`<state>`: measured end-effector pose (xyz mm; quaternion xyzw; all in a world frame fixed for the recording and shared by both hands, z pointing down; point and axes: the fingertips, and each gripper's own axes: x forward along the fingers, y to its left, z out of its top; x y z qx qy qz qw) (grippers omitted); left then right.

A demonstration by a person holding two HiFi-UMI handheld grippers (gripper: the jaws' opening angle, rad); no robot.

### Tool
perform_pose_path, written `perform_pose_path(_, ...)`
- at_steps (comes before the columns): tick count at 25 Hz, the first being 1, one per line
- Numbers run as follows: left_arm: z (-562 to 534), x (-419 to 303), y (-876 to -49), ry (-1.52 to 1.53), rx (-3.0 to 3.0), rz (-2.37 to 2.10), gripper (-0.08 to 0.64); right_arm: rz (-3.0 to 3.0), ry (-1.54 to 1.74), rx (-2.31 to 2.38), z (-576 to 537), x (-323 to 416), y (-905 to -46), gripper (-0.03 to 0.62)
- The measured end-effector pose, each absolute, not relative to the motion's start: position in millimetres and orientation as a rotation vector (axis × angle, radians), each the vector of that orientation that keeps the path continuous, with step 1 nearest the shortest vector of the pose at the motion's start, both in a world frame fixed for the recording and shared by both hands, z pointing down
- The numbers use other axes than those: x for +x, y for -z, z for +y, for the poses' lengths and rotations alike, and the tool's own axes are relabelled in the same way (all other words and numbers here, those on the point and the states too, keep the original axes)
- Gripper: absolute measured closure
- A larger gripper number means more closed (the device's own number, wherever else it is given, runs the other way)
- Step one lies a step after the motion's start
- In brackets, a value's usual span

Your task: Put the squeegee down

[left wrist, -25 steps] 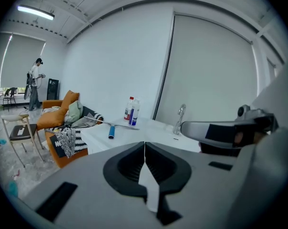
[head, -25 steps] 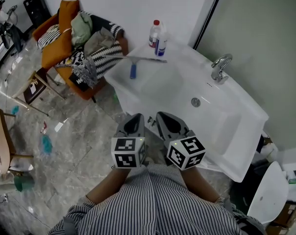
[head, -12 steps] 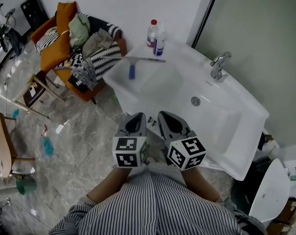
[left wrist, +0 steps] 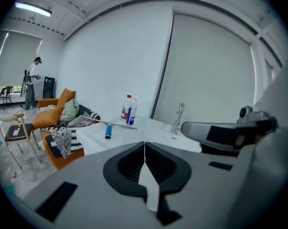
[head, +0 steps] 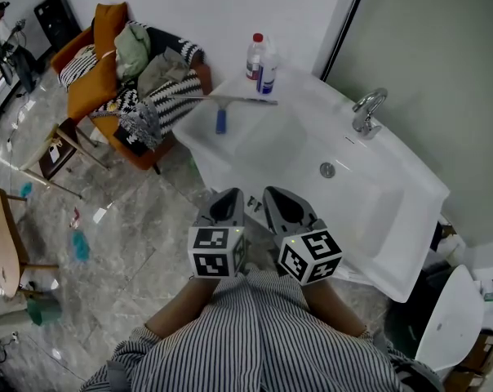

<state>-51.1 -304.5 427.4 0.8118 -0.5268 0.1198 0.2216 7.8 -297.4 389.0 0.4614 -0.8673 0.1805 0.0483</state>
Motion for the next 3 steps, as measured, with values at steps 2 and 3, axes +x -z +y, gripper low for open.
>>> perform_pose_path(2, -305.9, -50.3, -430.5, -0.337, 2.243, -1.444, 0.544, -2.642, -0.552, 1.41, -298.9, 8.3, -390.1, 0.577)
perform_pose_path(3, -306.8, -50.0, -431.8, -0.341, 2.244, -1.438, 0.543, -2.641, -0.553, 1.411, -299.6, 8.3, -390.7, 0.577)
